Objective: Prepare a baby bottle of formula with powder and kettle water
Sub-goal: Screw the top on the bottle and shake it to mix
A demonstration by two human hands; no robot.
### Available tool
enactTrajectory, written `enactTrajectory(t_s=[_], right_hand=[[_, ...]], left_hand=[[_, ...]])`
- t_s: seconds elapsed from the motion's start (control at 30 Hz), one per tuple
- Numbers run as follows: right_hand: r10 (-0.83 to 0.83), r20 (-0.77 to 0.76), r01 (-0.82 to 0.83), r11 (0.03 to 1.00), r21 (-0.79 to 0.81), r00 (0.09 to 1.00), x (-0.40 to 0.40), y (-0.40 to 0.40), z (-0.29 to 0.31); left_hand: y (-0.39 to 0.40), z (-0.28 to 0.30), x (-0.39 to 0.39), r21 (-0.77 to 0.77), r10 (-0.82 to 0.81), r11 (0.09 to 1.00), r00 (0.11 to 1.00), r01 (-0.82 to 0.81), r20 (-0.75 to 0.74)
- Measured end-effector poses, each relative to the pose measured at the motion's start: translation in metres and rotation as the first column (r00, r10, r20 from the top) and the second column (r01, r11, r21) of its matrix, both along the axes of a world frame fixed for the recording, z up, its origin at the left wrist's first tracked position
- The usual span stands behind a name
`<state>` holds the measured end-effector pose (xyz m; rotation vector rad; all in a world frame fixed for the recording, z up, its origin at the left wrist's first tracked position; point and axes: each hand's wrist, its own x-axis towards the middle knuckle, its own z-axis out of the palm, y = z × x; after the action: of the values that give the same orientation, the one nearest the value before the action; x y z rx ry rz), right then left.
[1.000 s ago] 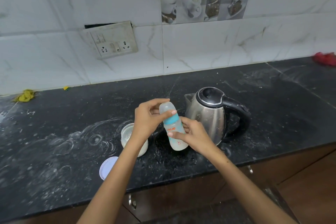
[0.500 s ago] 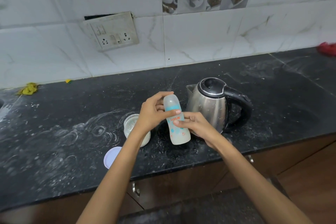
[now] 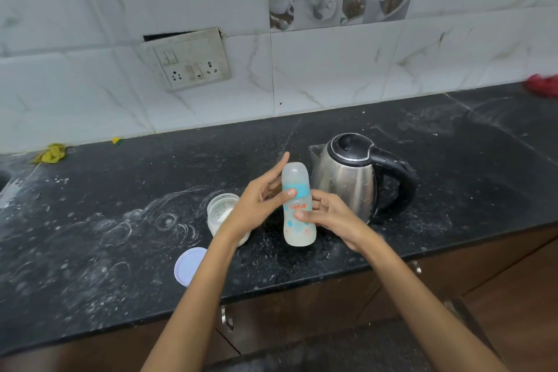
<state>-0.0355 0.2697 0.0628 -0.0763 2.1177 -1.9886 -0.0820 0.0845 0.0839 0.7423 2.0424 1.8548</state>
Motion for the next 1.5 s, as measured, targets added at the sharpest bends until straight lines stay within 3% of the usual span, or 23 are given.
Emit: enactTrajectory(t_s=[0.13,0.27,0.37,0.47,0.6,0.77,0.9,1.0,1.13,1.27,1.4,1.5], right_hand=[[-0.033,-0.104,0.028,0.998,-0.049,0.994,0.012,0.006,0.000],[-0.059,-0.141,0.027,0.976,-0.218,0.988,0.026,0.009,0.000],[-0.154,-0.130,0.107,0.945,-0.309,0.980,0.032,0.001,0.003],[-0.324,-0.059,0.268,0.861,-0.433,0.944,0.034,-0.016,0.001],[-0.211,0.026,0.202,0.880,-0.430,0.977,0.042,-0.035,0.003],[-0.312,0.052,0.290,0.791,-0.538,0.949,0.043,-0.019,0.011],[-0.229,0.079,0.240,0.853,-0.463,0.970,0.050,-0.027,0.014],[-0.292,0.116,0.307,0.789,-0.532,0.950,0.049,-0.024,0.014],[-0.192,0.091,0.213,0.874,-0.437,0.977,0.057,-0.035,0.011],[-0.301,0.109,0.312,0.795,-0.520,0.947,0.053,-0.024,0.013],[-0.191,0.084,0.209,0.904,-0.374,0.978,0.060,-0.023,0.004],[-0.310,0.073,0.311,0.855,-0.415,0.948,0.056,-0.009,0.003]], left_hand=[[-0.006,-0.036,0.038,-0.185,0.237,0.938,0.931,-0.293,-0.277],[-0.020,-0.103,0.072,-0.498,0.165,0.764,0.871,-0.410,-0.463],[-0.025,-0.140,0.084,-0.735,0.024,0.572,0.903,-0.364,-0.428],[-0.024,-0.155,0.086,-0.816,-0.016,0.485,0.929,-0.315,-0.369],[-0.017,-0.150,0.085,-0.886,-0.014,0.395,0.962,-0.244,-0.272],[-0.016,-0.149,0.086,-0.893,0.004,0.383,0.968,-0.235,-0.253],[-0.013,-0.145,0.085,-0.914,0.013,0.357,0.980,-0.191,-0.199],[-0.014,-0.147,0.080,-0.913,0.013,0.358,0.979,-0.194,-0.203],[-0.015,-0.150,0.079,-0.920,0.013,0.342,0.980,-0.192,-0.200],[-0.014,-0.151,0.078,-0.918,0.010,0.343,0.978,-0.197,-0.207],[-0.014,-0.150,0.077,-0.913,0.022,0.361,0.981,-0.188,-0.194],[-0.015,-0.153,0.077,-0.907,0.015,0.369,0.977,-0.205,-0.214]])
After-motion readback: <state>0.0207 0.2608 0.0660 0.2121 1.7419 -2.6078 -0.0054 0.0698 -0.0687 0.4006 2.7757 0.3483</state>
